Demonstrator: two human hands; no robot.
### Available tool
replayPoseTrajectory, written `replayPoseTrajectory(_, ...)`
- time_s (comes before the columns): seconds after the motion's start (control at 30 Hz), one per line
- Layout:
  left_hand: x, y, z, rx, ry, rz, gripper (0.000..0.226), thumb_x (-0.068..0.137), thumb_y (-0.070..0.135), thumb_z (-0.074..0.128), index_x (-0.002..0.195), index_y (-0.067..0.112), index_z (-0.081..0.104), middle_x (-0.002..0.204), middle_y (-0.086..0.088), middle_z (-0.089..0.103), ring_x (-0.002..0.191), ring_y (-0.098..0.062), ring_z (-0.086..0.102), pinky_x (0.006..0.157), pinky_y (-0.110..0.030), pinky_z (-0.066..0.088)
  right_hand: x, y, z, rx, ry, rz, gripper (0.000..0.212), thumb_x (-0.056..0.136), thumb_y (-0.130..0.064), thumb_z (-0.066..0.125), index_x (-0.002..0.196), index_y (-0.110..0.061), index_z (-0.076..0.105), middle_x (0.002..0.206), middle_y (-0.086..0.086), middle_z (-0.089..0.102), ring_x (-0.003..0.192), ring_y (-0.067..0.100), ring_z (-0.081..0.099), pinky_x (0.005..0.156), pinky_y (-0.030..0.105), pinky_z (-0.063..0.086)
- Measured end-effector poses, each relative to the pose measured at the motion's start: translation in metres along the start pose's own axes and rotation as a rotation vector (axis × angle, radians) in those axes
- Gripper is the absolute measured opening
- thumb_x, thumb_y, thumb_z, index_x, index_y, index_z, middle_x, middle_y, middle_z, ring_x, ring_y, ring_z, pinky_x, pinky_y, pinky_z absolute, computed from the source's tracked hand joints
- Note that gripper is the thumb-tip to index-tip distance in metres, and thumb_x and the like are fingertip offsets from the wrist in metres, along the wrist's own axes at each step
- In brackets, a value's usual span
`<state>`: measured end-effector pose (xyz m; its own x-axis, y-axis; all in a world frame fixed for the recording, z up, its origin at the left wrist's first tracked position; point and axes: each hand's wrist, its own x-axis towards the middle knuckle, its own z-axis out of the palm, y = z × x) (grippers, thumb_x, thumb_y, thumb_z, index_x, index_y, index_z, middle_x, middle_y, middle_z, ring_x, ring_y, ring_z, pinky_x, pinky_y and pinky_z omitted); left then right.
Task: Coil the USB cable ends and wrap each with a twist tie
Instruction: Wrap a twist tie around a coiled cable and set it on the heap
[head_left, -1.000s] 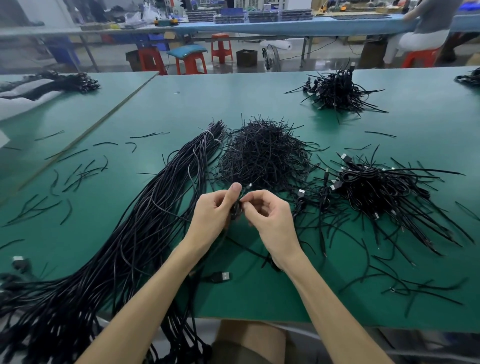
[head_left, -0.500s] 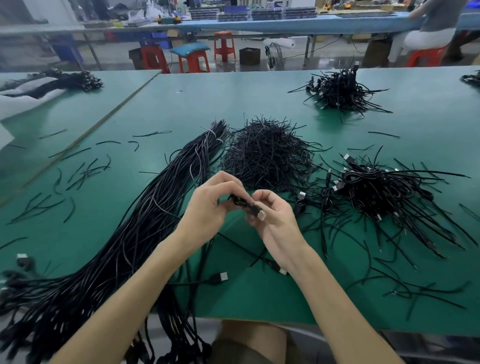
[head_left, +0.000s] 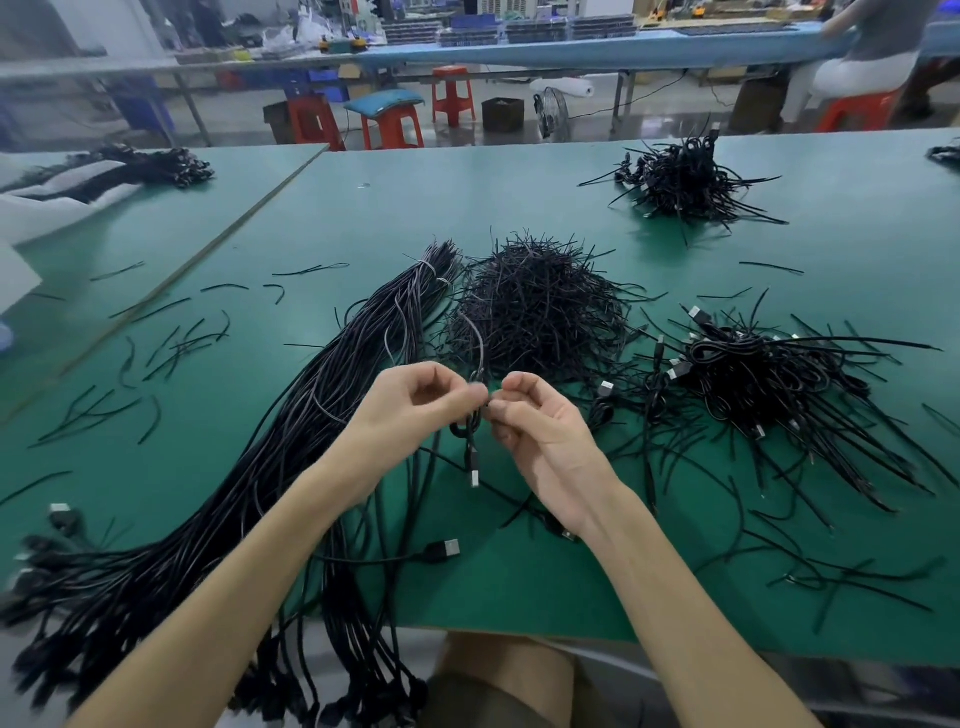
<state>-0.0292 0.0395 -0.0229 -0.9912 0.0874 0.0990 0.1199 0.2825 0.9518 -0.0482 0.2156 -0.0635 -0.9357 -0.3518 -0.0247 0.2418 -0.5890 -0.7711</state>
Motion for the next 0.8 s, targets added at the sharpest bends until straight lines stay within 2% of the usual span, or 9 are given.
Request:
replayPoseTrajectory(0.07,0.0,-0.005,0.003,0.052,0.04,-0.026,0.039,0.073,0.034,0.085,0.092,0.009,0.063,0.084,0.0,0.064,0.077,-0.009,0.06,0.075,-0.021,0.05,-0.001,0.0,-0.001,-0.029,-0.001,-0.009,0.025,0.09,0.011,0.061,0.103,-0.01,0.059,0.081,0.001,0.064,0.068,0.008,0.057,0.062,0.019,0.047)
replayPoseTrajectory(0.13,-0.001,-0.006,0.004,-0.03,0.043,-0.077,0.05,0.067,0.031,0.086,0.104,0.009,0.061,0.09,0.001,0.063,0.08,-0.005,0.062,0.076,-0.02,0.053,-0.002,-0.001,-0.002,-0.036,-0.006,-0.015,0.025,0.09,0.011,0.062,0.103,-0.01,0.06,0.081,0.001,0.064,0.066,0.008,0.056,0.062,0.019,0.048)
replayPoseTrajectory(0.23,-0.002,-0.004,0.004,-0.061,-0.015,-0.129,0.041,0.076,0.021,0.084,0.112,0.017,0.065,0.097,0.0,0.07,0.085,-0.004,0.068,0.076,-0.019,0.056,-0.003,-0.001,-0.001,-0.042,-0.019,-0.013,0.025,0.09,0.009,0.064,0.105,-0.01,0.06,0.081,0.0,0.064,0.064,0.009,0.053,0.062,0.02,0.048)
replayPoseTrajectory(0.3,-0.002,-0.001,0.002,0.002,-0.059,-0.069,0.028,0.084,0.011,0.08,0.11,0.014,0.071,0.099,-0.005,0.075,0.089,-0.011,0.069,0.08,-0.023,0.057,-0.002,-0.001,-0.001,-0.046,-0.023,-0.005,0.026,0.089,0.01,0.064,0.105,-0.01,0.059,0.081,0.0,0.063,0.064,0.01,0.052,0.062,0.02,0.047)
replayPoseTrajectory(0.37,-0.002,0.003,0.001,0.053,-0.019,0.002,0.028,0.083,0.002,0.079,0.109,0.01,0.073,0.106,-0.015,0.073,0.097,-0.019,0.069,0.086,-0.027,0.056,-0.002,-0.001,-0.002,-0.027,-0.04,0.018,0.027,0.088,0.01,0.064,0.106,-0.01,0.059,0.082,0.002,0.063,0.065,0.011,0.051,0.062,0.02,0.047)
replayPoseTrajectory(0.43,-0.003,0.006,0.002,0.119,0.027,0.08,0.028,0.08,-0.001,0.081,0.103,0.013,0.076,0.107,-0.013,0.067,0.1,-0.023,0.066,0.09,-0.028,0.054,-0.001,0.0,-0.002,0.024,-0.063,0.056,0.027,0.088,0.011,0.063,0.105,-0.01,0.059,0.082,0.002,0.063,0.067,0.012,0.054,0.061,0.02,0.047)
replayPoseTrajectory(0.53,-0.004,0.009,0.005,0.295,0.091,0.22,0.029,0.078,-0.003,0.082,0.087,0.024,0.08,0.096,0.002,0.054,0.087,-0.014,0.05,0.08,-0.023,0.045,-0.001,0.001,-0.001,0.09,-0.084,0.089,0.025,0.089,0.011,0.061,0.104,-0.009,0.059,0.082,0.002,0.065,0.067,0.01,0.057,0.058,0.018,0.047)
replayPoseTrajectory(0.67,-0.01,0.008,0.009,0.328,0.077,0.325,0.052,0.075,-0.025,0.059,0.068,0.024,0.076,0.088,0.004,0.051,0.081,-0.014,0.053,0.072,-0.024,0.045,0.001,0.001,0.0,0.125,-0.067,0.086,0.024,0.091,0.012,0.056,0.101,-0.01,0.059,0.079,0.0,0.065,0.064,0.008,0.058,0.06,0.018,0.048)
replayPoseTrajectory(0.8,-0.011,0.01,0.009,0.185,-0.016,0.244,0.049,0.084,-0.017,0.054,0.084,0.022,0.082,0.096,-0.001,0.057,0.092,-0.015,0.061,0.078,-0.026,0.053,0.0,-0.001,-0.002,0.126,-0.057,0.06,0.023,0.093,0.012,0.052,0.101,-0.009,0.057,0.079,0.003,0.063,0.064,0.009,0.056,0.06,0.018,0.048)
